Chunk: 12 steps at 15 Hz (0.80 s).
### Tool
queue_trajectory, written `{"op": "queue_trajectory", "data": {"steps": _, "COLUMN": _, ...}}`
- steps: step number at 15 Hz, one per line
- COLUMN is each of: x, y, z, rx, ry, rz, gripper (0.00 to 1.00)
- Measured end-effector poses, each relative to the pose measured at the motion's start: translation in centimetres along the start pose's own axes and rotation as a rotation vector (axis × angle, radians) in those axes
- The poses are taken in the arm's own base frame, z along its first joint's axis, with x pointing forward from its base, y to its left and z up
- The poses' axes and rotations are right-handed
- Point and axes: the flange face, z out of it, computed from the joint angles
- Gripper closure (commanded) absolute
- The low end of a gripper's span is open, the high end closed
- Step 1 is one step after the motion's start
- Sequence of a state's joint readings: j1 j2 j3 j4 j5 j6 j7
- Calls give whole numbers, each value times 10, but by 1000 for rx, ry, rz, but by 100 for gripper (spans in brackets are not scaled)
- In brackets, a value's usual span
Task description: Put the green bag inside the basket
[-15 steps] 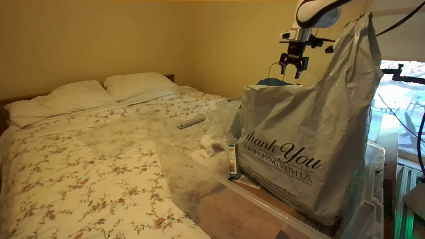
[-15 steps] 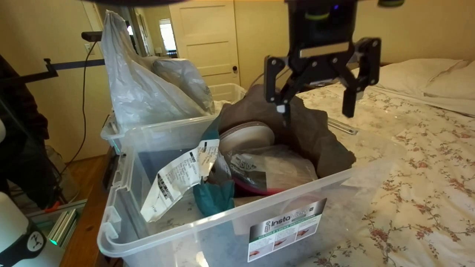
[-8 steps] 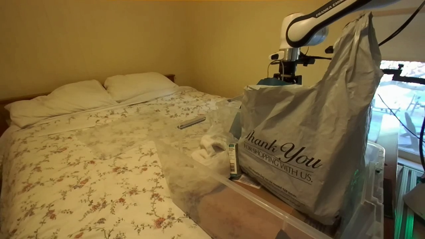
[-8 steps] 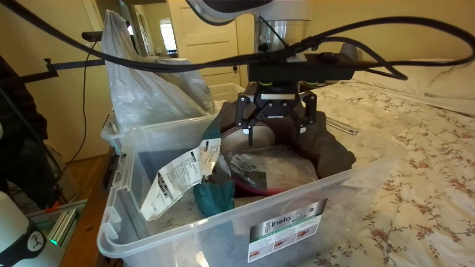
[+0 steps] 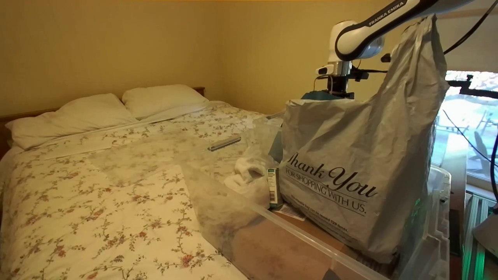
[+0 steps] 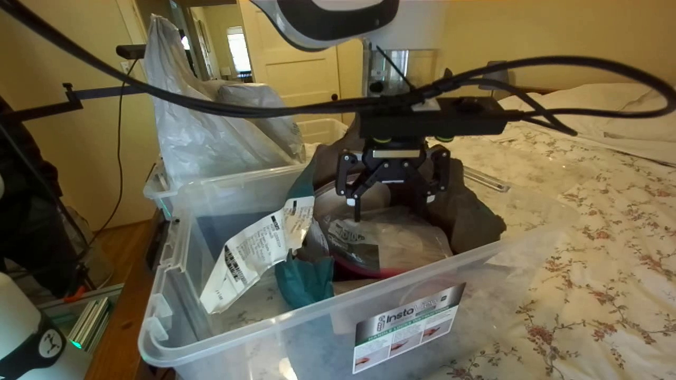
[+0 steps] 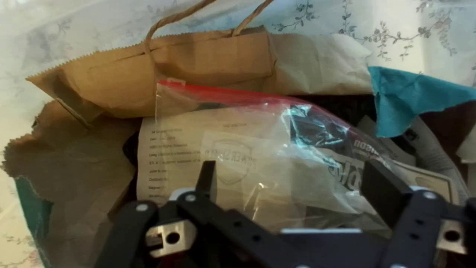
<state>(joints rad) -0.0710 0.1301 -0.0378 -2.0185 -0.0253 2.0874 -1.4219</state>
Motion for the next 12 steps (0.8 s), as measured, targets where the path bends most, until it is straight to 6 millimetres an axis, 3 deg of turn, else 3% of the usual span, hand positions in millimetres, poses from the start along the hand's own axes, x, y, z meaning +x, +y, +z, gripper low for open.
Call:
{"op": "queue_trajectory", "data": {"steps": 6, "x": -23, "y": 19, "z": 47, "rx": -97, "ry": -103, "rz": -253, "gripper": 0}}
{"op": "queue_trajectory", "data": {"steps": 12, "x": -25, "y": 44, "z": 69, "rx": -286, "ry": -182, "rz": -227, "gripper": 0}}
